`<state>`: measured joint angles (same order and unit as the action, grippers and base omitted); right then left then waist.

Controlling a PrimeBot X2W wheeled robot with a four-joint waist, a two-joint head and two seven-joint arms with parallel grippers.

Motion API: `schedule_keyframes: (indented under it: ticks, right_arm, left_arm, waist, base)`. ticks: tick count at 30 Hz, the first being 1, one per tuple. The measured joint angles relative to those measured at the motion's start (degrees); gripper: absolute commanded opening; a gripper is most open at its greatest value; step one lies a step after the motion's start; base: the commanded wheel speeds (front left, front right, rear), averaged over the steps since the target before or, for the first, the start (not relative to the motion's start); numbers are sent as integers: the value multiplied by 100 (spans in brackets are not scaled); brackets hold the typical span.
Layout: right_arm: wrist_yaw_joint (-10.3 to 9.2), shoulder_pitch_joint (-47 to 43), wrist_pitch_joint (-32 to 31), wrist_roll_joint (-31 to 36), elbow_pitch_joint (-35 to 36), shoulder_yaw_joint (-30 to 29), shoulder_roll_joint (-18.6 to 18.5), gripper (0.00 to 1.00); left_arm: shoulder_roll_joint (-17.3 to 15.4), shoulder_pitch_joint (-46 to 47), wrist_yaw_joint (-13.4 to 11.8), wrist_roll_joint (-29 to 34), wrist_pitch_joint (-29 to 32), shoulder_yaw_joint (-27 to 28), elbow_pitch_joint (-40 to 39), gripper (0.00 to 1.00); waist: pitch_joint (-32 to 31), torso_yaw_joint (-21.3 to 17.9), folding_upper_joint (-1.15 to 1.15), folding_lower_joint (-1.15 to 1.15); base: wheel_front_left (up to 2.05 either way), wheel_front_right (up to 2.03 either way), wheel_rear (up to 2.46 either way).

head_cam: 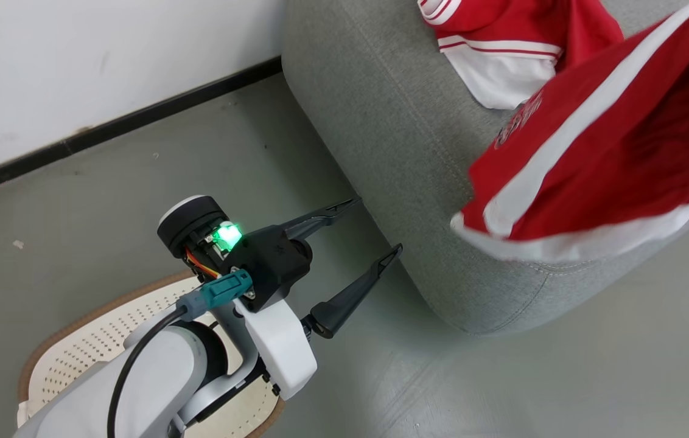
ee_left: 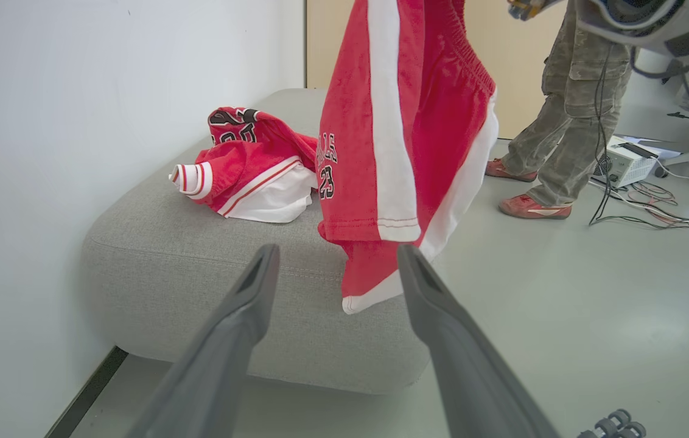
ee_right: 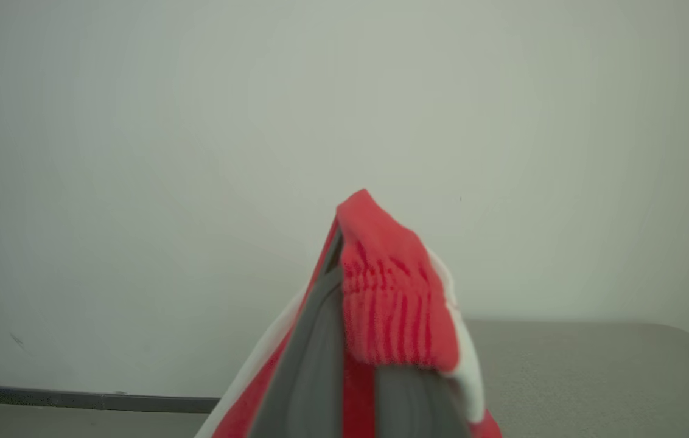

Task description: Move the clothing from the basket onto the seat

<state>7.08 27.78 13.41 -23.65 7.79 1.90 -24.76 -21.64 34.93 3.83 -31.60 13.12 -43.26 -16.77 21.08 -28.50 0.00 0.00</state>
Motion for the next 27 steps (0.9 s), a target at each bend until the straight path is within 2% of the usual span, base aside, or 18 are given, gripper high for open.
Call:
schedule_keyframes:
  ticks: [11,27]
  right_arm:
    - [0,1589,-424,-354,-678,-64,-709,0]
    - [1,3429,-811,-719,-1699,-162,-1246,0]
  left_arm:
    - [-100,113,-62,46,200,4,-226,100]
    - [-328,142,-122,90,505,77,-566,100]
  waist:
    - [443,211,0,0]
    - [1127,497,0,0]
  base:
    - [0,0,0]
    - [0,0,0]
